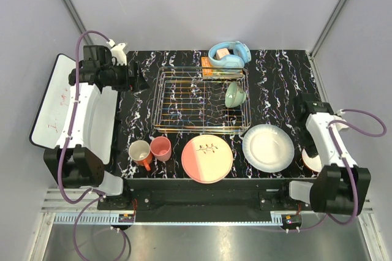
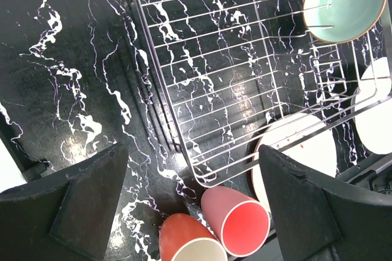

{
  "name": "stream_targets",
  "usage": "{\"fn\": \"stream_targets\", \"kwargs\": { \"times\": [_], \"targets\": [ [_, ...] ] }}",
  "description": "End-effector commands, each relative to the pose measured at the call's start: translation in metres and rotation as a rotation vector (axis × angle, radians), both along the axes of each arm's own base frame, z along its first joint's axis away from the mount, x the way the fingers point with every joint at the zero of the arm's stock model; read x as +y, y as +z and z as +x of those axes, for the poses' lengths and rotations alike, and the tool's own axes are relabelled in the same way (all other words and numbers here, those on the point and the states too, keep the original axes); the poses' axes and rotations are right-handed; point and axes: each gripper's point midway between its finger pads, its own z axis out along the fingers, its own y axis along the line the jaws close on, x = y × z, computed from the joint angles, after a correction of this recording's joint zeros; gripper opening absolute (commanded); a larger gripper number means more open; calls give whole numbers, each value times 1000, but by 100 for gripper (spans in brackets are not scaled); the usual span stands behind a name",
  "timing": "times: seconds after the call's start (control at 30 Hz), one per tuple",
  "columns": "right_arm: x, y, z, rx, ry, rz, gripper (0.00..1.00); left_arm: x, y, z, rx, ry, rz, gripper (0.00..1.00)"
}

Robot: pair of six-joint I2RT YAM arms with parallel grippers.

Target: Load the mixed dishes into the dish rack

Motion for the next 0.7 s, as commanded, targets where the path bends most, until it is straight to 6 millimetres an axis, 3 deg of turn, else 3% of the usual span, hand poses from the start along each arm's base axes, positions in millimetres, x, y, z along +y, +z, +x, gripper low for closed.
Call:
{"fn": "stream_targets", "kwargs": {
  "times": [0.0,0.17,0.67],
  "targets": [
    [-22,-19,8,46,2,16,86,-4,16,6,-27,-24,-25,91],
    [-28,-34,5,74,-1,24,86,-4,18,8,-28,-19,-25,90],
    [-34,-74,38,114,7,129,80,-2,7,7,-2,-14,-13,90]
  ]
}}
